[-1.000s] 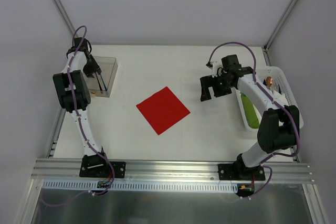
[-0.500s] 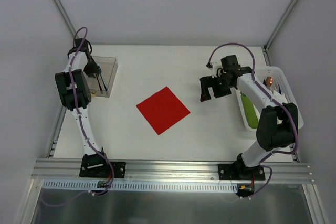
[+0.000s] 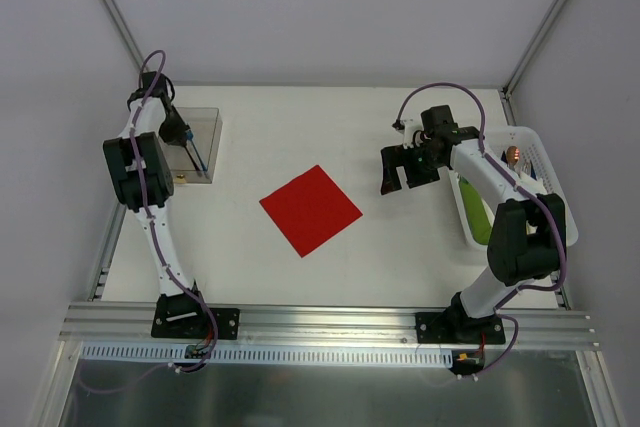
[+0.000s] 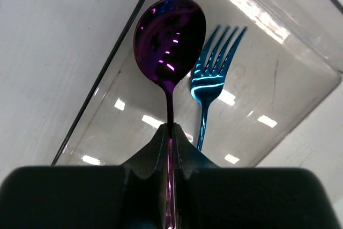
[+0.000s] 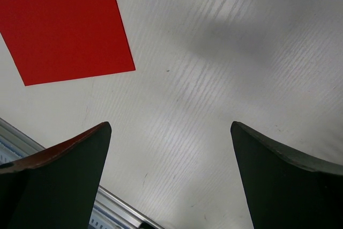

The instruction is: Place the utensils on the paper napkin and roll it up

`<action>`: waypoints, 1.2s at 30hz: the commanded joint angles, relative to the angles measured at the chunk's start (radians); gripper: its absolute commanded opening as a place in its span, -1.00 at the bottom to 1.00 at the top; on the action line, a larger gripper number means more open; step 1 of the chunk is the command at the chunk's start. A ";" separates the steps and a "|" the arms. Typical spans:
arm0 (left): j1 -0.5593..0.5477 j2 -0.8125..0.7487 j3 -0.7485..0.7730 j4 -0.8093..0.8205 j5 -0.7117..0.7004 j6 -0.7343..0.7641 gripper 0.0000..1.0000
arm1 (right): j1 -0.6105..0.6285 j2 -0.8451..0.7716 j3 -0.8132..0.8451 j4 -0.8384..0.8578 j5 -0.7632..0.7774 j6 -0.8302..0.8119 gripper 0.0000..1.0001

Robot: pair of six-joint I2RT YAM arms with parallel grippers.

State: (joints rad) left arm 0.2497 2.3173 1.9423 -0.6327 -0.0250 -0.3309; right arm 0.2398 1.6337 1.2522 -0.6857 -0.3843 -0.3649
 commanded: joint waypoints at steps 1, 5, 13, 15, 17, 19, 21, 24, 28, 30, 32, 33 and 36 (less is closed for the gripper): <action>0.003 -0.160 0.027 -0.024 0.022 0.001 -1.00 | -0.004 -0.011 0.019 0.003 -0.033 0.015 0.98; 0.003 -0.236 0.035 -0.033 0.016 0.007 -1.00 | -0.005 -0.021 0.018 0.003 -0.039 0.015 0.98; -0.036 -0.403 -0.012 -0.047 0.095 0.050 -1.00 | -0.014 -0.061 0.001 0.003 -0.041 0.007 0.98; -0.122 -0.458 -0.051 -0.047 0.122 0.085 -1.00 | -0.022 -0.067 -0.004 0.003 -0.051 0.009 0.98; -0.217 -0.498 -0.084 -0.047 0.085 0.108 -1.00 | -0.043 -0.075 -0.011 0.005 -0.059 0.014 0.98; -0.370 -0.553 -0.159 -0.047 0.014 0.081 -1.00 | -0.071 -0.083 -0.017 0.003 -0.077 0.020 0.98; -0.450 -0.591 -0.257 -0.044 0.011 -0.028 -1.00 | -0.089 -0.095 -0.031 0.006 -0.091 0.024 0.98; -0.613 -0.598 -0.336 -0.039 -0.018 -0.109 -1.00 | -0.125 -0.115 -0.046 0.005 -0.110 0.027 0.98; -0.774 -0.544 -0.407 -0.013 -0.030 -0.175 -1.00 | -0.157 -0.132 -0.063 0.005 -0.128 0.027 0.98; -0.834 -0.500 -0.416 -0.004 -0.033 -0.213 -1.00 | -0.172 -0.135 -0.065 0.005 -0.143 0.029 0.98; -0.889 -0.470 -0.414 0.005 -0.044 -0.241 -1.00 | -0.183 -0.133 -0.065 0.005 -0.148 0.035 0.98; -0.898 -0.443 -0.414 0.008 -0.044 -0.253 -1.00 | -0.186 -0.135 -0.065 0.005 -0.153 0.037 0.98; -0.914 -0.405 -0.424 0.021 -0.041 -0.295 -1.00 | -0.194 -0.130 -0.063 0.005 -0.156 0.043 0.98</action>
State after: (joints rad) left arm -0.6525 1.8881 1.5261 -0.6292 -0.0357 -0.5400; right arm 0.0563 1.5375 1.1847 -0.6834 -0.5064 -0.3397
